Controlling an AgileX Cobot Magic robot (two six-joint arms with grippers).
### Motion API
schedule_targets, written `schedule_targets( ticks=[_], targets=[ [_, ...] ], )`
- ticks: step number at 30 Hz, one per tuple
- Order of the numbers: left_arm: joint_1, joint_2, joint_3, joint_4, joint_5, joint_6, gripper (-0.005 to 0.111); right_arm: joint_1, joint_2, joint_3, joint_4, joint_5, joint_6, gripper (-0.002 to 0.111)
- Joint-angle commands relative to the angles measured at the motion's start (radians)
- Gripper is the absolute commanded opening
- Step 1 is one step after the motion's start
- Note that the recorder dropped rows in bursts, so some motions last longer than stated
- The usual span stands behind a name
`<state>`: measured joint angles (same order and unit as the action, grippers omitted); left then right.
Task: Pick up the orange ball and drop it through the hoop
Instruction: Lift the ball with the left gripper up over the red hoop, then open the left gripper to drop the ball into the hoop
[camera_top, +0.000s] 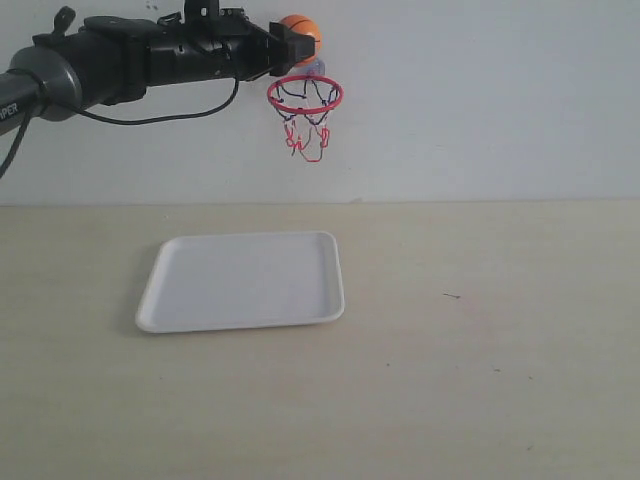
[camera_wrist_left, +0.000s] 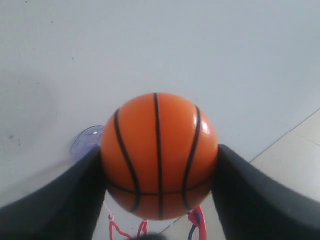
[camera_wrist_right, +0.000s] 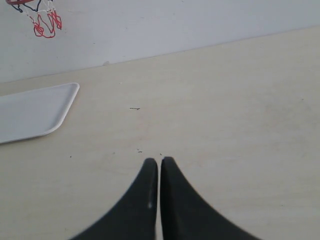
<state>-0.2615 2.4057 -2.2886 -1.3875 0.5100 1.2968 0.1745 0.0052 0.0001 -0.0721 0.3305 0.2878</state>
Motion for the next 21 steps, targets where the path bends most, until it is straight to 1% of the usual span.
schedule_targets(
  ticks=[1, 4, 8, 12, 21],
  targets=[
    [0.007, -0.006, -0.008, -0.01, 0.005, 0.006, 0.055, -0.004, -0.005, 0.0, -0.008, -0.008, -0.002, 0.001],
    [0.009, -0.006, -0.008, -0.01, 0.001, 0.006, 0.064, -0.004, -0.005, 0.0, -0.008, -0.008, -0.002, 0.001],
    [0.012, -0.006, -0.008, -0.01, -0.008, 0.006, 0.069, -0.004, -0.005, 0.0, -0.008, -0.008, -0.002, 0.001],
    [0.012, -0.006, -0.008, -0.01, -0.017, 0.006, 0.071, -0.004, -0.005, 0.0, -0.008, -0.008, -0.002, 0.001],
    [0.014, -0.006, -0.008, -0.007, -0.017, 0.003, 0.071, -0.004, -0.005, 0.0, -0.008, -0.008, -0.002, 0.001]
  ],
)
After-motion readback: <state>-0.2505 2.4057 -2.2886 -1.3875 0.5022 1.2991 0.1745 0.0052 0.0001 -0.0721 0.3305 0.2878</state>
